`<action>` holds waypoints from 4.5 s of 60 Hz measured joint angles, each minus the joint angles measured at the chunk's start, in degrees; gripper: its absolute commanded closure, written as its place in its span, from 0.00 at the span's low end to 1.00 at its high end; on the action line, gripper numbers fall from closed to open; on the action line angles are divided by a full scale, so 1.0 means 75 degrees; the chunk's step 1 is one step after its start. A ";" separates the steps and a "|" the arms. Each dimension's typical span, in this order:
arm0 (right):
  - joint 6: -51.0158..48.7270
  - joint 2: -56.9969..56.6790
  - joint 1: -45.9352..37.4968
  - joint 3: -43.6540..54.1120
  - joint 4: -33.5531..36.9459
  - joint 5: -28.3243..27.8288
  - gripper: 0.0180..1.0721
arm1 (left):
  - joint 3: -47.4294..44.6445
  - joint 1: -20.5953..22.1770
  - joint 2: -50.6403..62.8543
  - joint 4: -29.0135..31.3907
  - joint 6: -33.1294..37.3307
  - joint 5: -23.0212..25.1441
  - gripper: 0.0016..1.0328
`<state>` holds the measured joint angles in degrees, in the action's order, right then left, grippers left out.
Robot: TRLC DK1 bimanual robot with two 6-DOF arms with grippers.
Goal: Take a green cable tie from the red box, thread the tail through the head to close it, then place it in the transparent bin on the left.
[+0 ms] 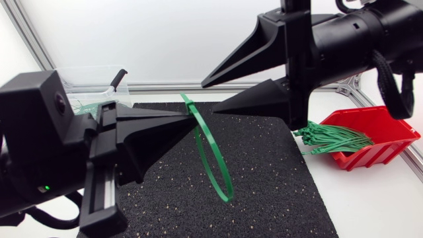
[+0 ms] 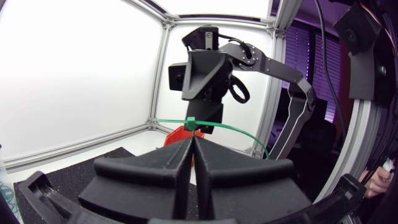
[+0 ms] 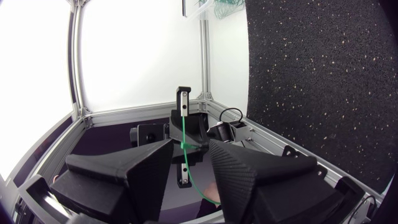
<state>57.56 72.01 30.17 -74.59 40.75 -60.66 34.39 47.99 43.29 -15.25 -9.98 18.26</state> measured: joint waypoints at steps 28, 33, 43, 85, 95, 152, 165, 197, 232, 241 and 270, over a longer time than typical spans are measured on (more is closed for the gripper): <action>-0.1113 0.0801 0.0256 -0.0396 0.0495 -0.0376 0.72 | -0.0242 -0.0050 0.0015 -0.0029 0.0600 0.0332 0.97; -0.1122 0.0801 0.0291 -0.0396 0.0548 -0.0402 0.73 | -0.0242 -0.0050 0.0058 -0.0029 0.0629 0.0335 0.97; -0.1268 0.0801 0.0373 -0.0396 0.0627 -0.0402 0.73 | -0.0245 -0.0047 0.0087 -0.0035 0.0743 0.0338 0.97; -0.5429 0.1705 0.0213 -0.0845 0.3235 -0.1145 0.72 | -0.1113 0.0525 0.0085 -0.0868 0.3381 -0.0350 0.97; -0.6330 0.1824 0.0213 -0.0863 0.3506 -0.1186 0.72 | -0.1154 0.0525 0.0087 -0.0985 0.3587 -0.0396 0.97; -0.7117 0.2154 0.0262 -0.1239 0.3698 -0.1256 0.95 | -0.1154 0.0883 0.0085 -0.0950 0.4264 -0.0854 0.97; -0.7111 0.2425 0.0262 -0.1588 0.3841 -0.1285 0.95 | -0.1338 0.1915 0.0050 -0.1125 0.4905 -0.1973 0.97; -0.7688 0.1871 0.0265 -0.1183 0.4179 -0.0685 0.37 | -0.1087 -0.0181 0.0131 0.0280 0.3972 -0.0466 0.97; -0.8309 0.0731 -0.0545 0.0562 0.1661 0.5007 0.04 | 0.1445 -0.4957 0.1827 0.3246 0.3185 -0.0283 0.97; -0.8306 0.0140 -0.0577 0.0962 0.1195 0.6271 0.04 | 0.2002 -0.6309 0.2535 0.2381 0.3182 -0.0723 0.97; -0.8326 -0.1577 -0.0944 0.1953 0.0944 0.6904 0.04 | 0.5228 -0.7743 0.5453 0.1961 0.2579 -0.2165 0.93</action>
<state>-4.89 60.18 23.09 -59.94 47.83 -8.88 73.60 -10.09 84.18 -0.54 9.37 2.02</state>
